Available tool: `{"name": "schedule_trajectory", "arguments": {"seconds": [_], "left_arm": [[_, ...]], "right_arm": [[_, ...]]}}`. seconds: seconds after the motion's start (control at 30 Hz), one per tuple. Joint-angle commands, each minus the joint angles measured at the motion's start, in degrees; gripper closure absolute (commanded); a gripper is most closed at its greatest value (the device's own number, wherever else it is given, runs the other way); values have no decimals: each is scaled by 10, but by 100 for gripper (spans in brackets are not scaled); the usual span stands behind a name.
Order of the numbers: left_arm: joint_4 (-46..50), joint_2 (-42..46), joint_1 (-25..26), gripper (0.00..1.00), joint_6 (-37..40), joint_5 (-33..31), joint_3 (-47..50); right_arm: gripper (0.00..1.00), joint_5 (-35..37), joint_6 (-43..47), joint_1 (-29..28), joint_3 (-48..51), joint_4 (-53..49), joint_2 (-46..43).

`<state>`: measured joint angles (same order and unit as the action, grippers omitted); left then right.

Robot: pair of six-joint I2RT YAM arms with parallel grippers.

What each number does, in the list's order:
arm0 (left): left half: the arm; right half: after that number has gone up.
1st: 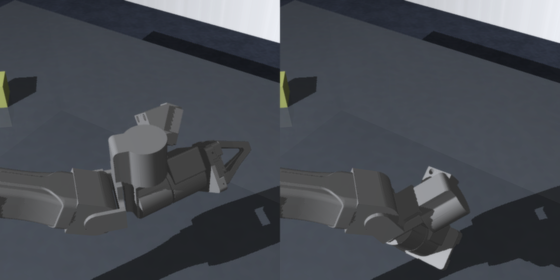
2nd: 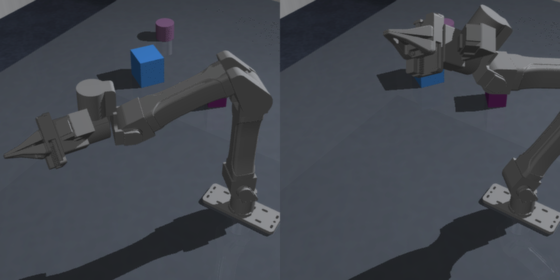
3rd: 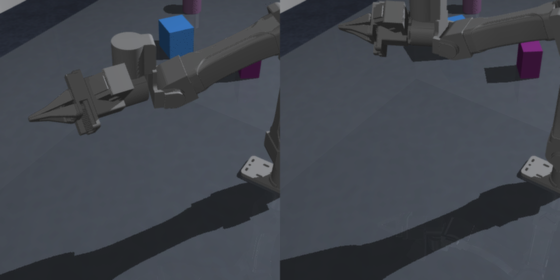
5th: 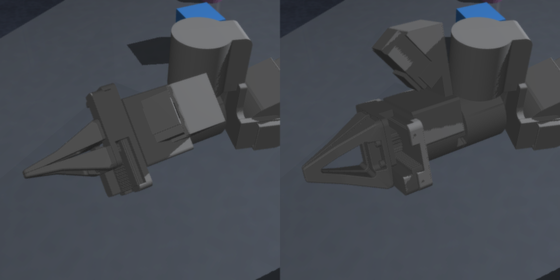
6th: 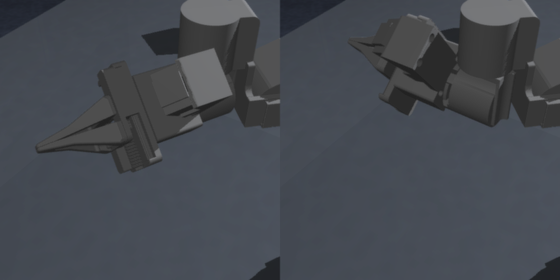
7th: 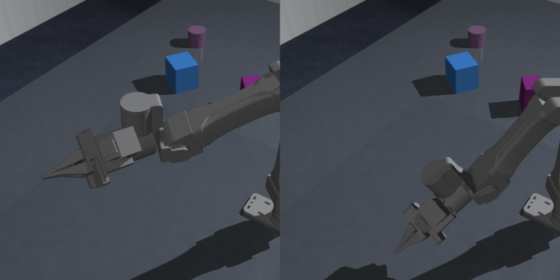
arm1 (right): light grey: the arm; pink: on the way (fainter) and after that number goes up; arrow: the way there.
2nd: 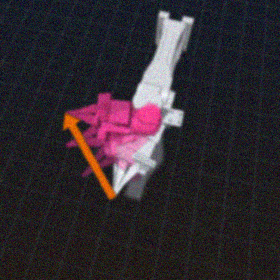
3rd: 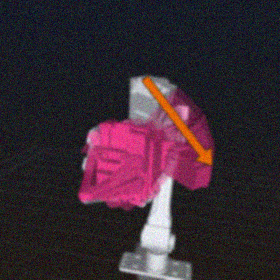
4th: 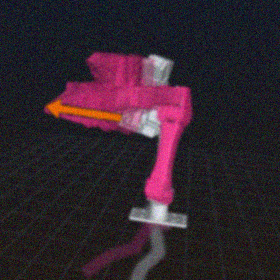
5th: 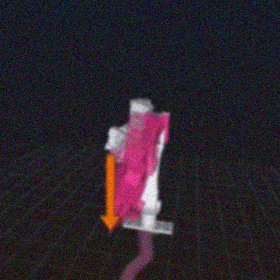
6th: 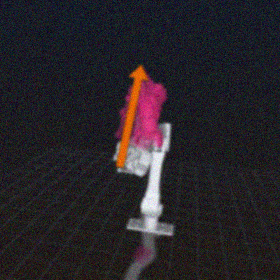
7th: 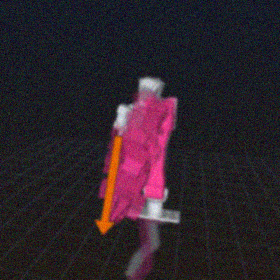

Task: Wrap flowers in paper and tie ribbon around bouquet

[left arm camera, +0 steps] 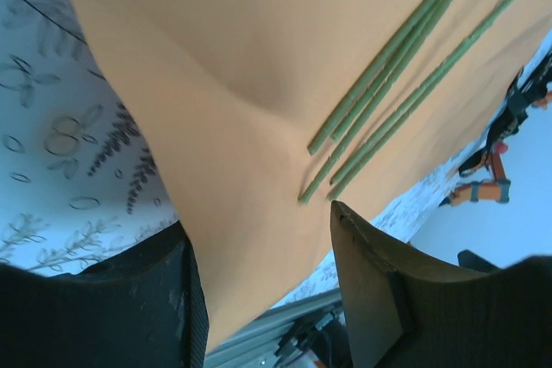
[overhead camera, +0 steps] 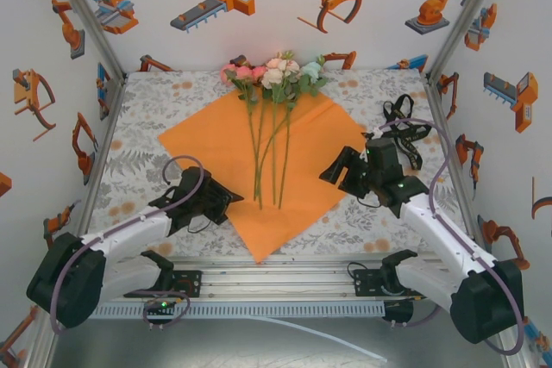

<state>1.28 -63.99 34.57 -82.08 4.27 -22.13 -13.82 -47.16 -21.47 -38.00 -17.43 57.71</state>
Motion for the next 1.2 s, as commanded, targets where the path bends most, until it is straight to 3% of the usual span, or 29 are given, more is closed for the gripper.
{"name": "schedule_trajectory", "arguments": {"seconds": [0.0, 0.2, 0.3, 0.4, 0.57, 0.73, 0.93, 1.17], "left_arm": [[4, -2, 32, 50, -35, 11, -33], [-8, -47, 80, 58, -56, 7, -75], [-52, -90, 88, 66, -66, 30, -95], [-64, -118, 92, 75, -65, 44, -123], [-56, -125, 91, 87, -51, 38, -150], [-72, -132, 79, 90, -56, 45, -152], [-89, -143, 71, 92, -63, 54, -146], [-86, -131, 68, 92, -64, 46, -134]], "right_arm": [[33, 3, 19, -10, -12, -12, -16], [31, 5, 244, -35, 8, 15, -75], [30, 29, 315, -40, 11, 52, -97], [29, -5, 374, -61, 40, 112, -110], [25, -67, 536, -165, 104, 157, -107], [18, 4, 671, -259, 123, 164, -87], [17, 89, 761, -341, 135, 191, -58], [17, 205, 784, -368, 182, 340, -4]]}}
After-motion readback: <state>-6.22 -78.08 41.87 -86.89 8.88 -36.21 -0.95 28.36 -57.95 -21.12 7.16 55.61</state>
